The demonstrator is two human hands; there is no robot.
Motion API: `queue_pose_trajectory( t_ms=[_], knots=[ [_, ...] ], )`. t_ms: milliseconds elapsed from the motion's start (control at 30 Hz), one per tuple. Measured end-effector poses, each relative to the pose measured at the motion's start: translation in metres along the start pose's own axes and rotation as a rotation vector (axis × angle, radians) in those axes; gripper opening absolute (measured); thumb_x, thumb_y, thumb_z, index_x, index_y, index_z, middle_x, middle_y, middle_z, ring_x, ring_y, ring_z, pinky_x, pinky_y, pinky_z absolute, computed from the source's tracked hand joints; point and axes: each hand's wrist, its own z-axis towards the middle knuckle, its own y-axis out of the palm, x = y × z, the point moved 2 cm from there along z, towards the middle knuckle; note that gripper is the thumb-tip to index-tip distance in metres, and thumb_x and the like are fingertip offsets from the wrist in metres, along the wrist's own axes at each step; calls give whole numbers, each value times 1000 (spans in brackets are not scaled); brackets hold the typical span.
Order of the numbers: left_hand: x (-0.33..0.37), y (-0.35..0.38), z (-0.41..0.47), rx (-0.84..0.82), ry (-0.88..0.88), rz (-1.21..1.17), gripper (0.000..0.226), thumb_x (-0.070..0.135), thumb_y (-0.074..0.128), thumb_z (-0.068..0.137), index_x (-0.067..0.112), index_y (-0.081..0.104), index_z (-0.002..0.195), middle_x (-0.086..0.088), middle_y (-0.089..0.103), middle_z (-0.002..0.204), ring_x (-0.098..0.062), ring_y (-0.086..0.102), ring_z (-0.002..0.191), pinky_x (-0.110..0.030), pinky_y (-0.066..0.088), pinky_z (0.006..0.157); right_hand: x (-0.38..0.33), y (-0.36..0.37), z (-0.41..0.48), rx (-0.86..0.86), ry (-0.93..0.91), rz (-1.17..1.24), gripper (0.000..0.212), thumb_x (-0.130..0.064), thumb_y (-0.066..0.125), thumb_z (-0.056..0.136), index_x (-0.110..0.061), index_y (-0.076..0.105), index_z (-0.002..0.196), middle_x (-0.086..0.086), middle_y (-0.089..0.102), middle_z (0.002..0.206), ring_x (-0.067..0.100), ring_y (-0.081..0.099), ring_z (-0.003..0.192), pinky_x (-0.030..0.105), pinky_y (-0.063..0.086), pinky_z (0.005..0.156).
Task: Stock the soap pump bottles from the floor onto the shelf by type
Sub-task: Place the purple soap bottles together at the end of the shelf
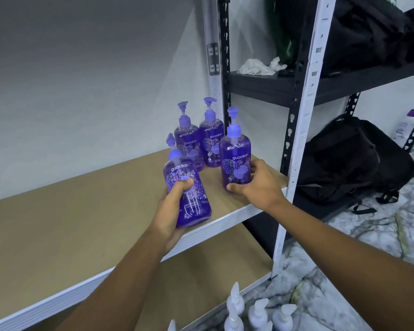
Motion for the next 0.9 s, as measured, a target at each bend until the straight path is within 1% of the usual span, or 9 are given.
queue_pose_trajectory(
  t_ms=[100,200,267,367,500,633,733,833,900],
  knots=[
    [0,-2,3,-17,-10,-51,50,33,73,83,10,60,126,-17,68,105,-36,66,94,-44,58,72,-2,7,19,-2,8,-21,84,-37,95,57,-19,48,124,-3,65,116,20,66,104,43,54,94],
    [0,-2,5,-36,-14,-74,40,31,69,85,11,61,119,-16,67,100,-34,65,92,-44,59,71,-6,11,31,1,7,-60,81,-35,94,61,-16,49,125,1,67,118,22,65,104,40,53,93],
    [0,-2,6,-32,-16,-70,45,32,71,83,10,61,121,-17,67,101,-34,65,93,-43,59,70,-8,14,37,2,4,-82,80,-36,94,62,-15,50,126,1,68,118,22,65,105,37,53,92],
    [0,-2,7,-34,-10,-63,57,34,74,76,8,60,125,-19,66,104,-33,65,94,-43,58,70,-9,19,44,-1,10,-91,80,-35,94,62,-15,51,127,2,68,120,23,65,108,38,53,94],
    [0,-3,7,-43,-6,-81,54,33,76,75,10,61,122,-16,68,102,-32,66,93,-42,59,70,-11,23,51,-8,15,-106,79,-34,94,62,-13,52,126,3,69,120,25,65,108,37,53,93],
    [-1,-5,8,-45,3,-91,54,34,74,79,9,60,126,-16,68,103,-33,66,95,-43,59,73,-14,24,53,-23,23,-118,78,-32,93,65,-12,52,127,4,68,122,24,64,109,32,51,90],
    [-1,-4,8,-46,5,-77,57,34,76,77,10,60,126,-16,68,103,-33,66,95,-44,59,74,-16,24,53,-35,21,-126,76,-31,92,66,-11,51,127,5,67,124,25,64,110,31,49,89],
    [0,-3,7,-41,8,-79,57,35,76,72,11,61,122,-15,68,102,-34,66,96,-44,59,74,-17,23,52,-45,32,-127,77,-31,93,66,-11,51,128,6,67,124,25,64,111,32,50,91],
    [0,-3,6,-37,12,-84,54,35,74,74,11,61,121,-15,68,102,-34,66,97,-44,59,74,-17,23,49,-54,46,-116,80,-32,93,65,-12,49,128,5,66,125,26,64,112,34,51,92]
  ],
)
